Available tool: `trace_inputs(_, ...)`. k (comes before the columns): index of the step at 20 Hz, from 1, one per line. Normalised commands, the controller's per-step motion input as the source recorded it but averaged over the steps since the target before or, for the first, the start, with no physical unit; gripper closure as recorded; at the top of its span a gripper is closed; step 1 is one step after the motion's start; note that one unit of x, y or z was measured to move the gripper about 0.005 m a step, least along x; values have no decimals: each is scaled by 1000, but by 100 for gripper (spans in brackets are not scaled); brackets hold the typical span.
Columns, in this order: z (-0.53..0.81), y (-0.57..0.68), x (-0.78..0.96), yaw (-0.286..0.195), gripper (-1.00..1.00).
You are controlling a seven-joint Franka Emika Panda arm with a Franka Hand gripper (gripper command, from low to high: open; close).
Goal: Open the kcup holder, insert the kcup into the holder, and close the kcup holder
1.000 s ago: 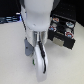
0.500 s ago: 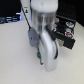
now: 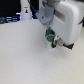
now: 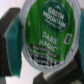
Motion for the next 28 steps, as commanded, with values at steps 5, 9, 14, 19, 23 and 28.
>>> trace_inputs(5, 391, 345, -224, 161, 100)
trace_inputs(9, 236, 290, -377, 169, 100)
trace_inputs(14, 129, 282, -437, 167, 100)
trace_inputs(19, 74, 334, -427, 145, 100)
trace_inputs(23, 11, 359, -425, 135, 100)
trace_inputs(28, -49, 333, -494, 139, 100)
